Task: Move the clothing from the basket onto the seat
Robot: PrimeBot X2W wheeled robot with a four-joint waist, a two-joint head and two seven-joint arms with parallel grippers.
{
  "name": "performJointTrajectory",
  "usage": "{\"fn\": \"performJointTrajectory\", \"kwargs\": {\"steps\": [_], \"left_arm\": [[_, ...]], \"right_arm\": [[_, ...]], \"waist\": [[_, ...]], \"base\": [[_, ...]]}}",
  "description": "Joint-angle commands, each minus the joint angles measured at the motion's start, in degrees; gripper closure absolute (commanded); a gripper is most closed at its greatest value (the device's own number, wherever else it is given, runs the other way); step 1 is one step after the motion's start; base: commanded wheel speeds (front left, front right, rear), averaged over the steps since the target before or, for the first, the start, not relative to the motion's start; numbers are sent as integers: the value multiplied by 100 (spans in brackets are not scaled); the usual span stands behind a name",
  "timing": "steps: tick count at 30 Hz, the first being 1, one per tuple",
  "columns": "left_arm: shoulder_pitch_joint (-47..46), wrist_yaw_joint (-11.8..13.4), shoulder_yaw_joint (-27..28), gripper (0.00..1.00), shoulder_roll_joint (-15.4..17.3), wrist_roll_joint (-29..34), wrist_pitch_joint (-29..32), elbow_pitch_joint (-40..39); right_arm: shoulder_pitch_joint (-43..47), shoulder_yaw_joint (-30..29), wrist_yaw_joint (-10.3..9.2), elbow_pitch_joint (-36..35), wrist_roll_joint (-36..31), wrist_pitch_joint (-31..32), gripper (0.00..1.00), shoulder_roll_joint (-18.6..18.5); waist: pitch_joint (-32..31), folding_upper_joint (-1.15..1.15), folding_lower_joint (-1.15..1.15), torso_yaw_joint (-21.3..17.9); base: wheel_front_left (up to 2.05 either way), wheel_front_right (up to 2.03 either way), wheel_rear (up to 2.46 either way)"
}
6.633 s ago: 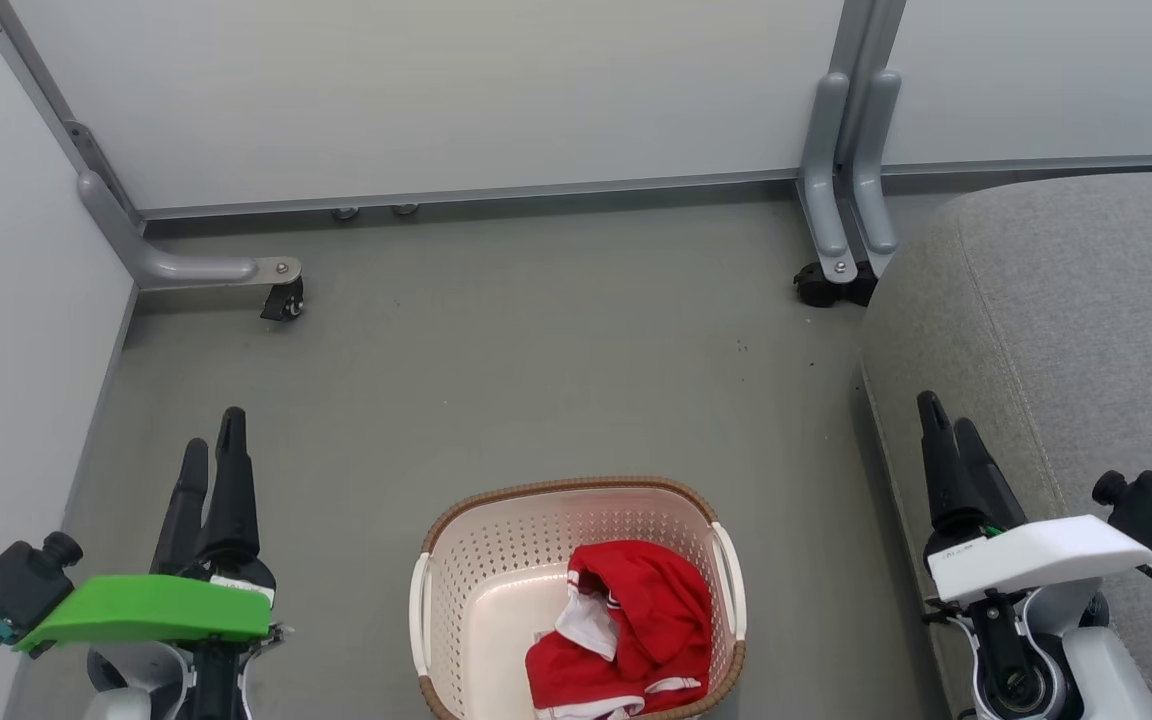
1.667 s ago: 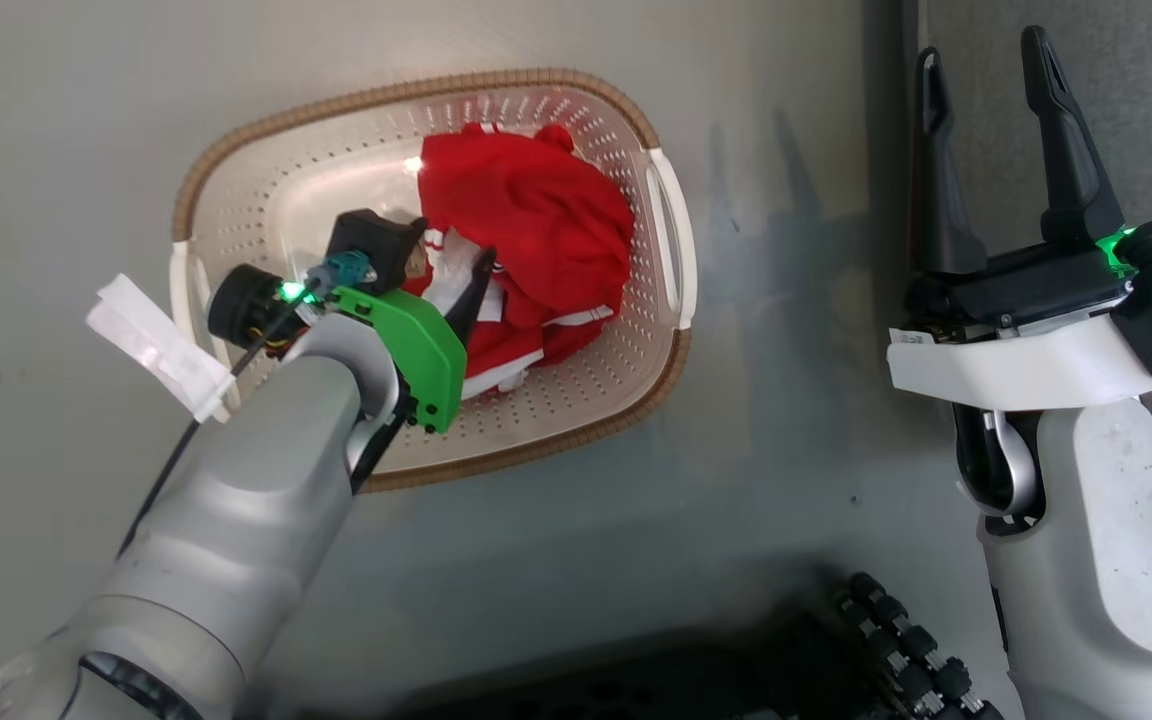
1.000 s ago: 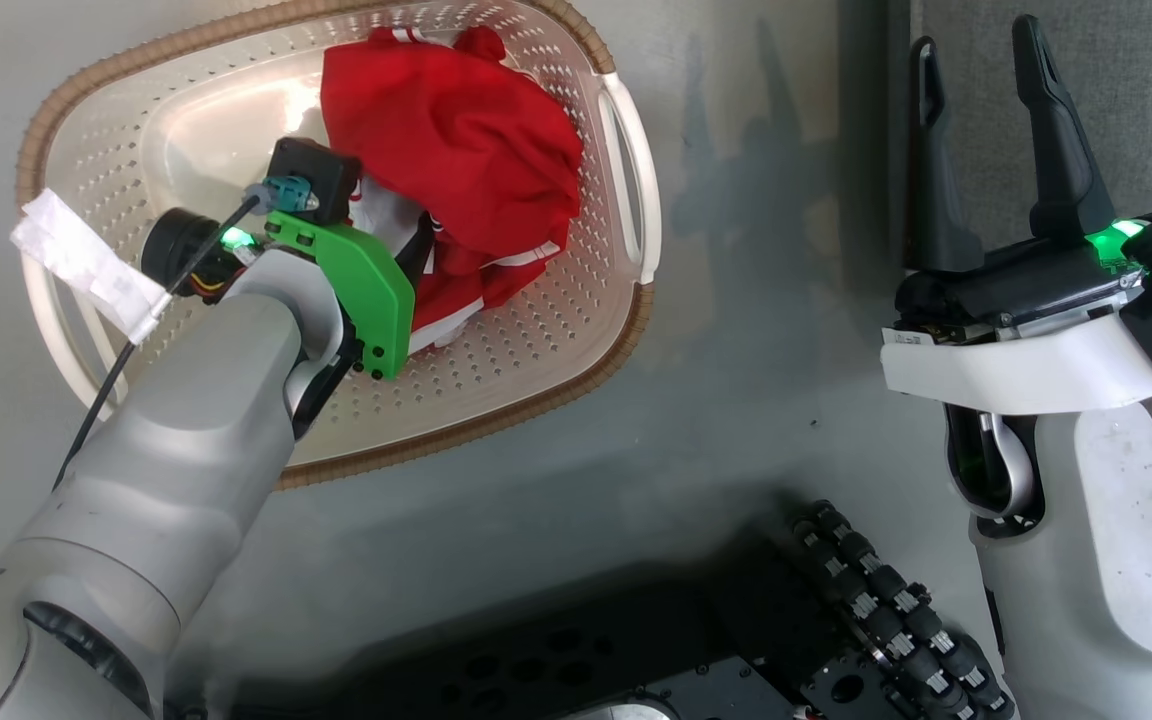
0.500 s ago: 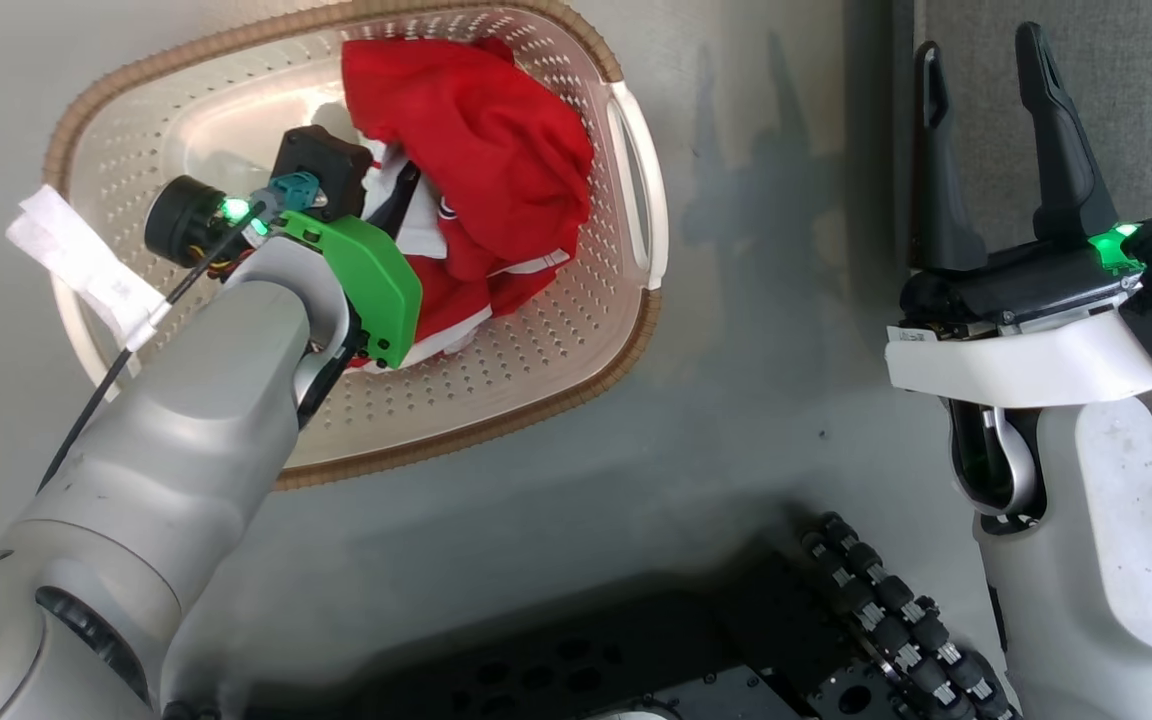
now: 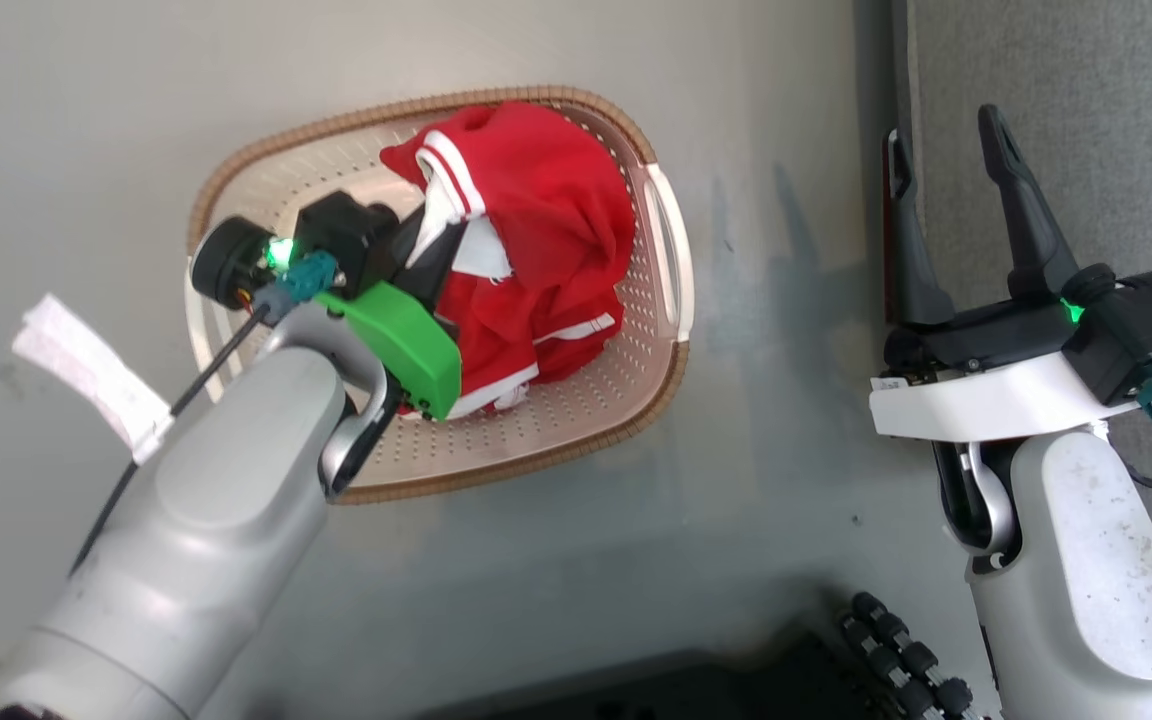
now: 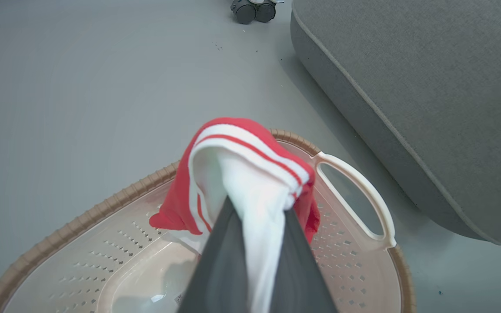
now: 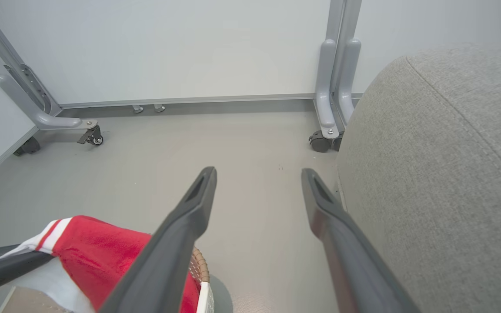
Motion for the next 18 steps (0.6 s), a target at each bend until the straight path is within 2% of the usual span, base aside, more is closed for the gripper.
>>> {"fn": "performJointTrajectory", "kwargs": {"steps": [1, 9, 18], "left_arm": [[253, 14, 179, 100, 12, 191, -15, -191], [1314, -71, 1229, 100, -103, 769, -17, -1191], [2276, -155, 2140, 100, -280, 1248, -16, -2083]], "right_arm": [[91, -6, -1, 44, -38, -19, 0, -15], [322, 27, -1, 266, -185, 22, 0, -15], [698, 20, -1, 355, -259, 204, 0, -16]], "waist": [[-602, 0, 0, 262], [-1441, 0, 0, 444], [-2342, 0, 0, 668]], "base": [[0, 0, 0], [0, 0, 0], [0, 0, 0]]}}
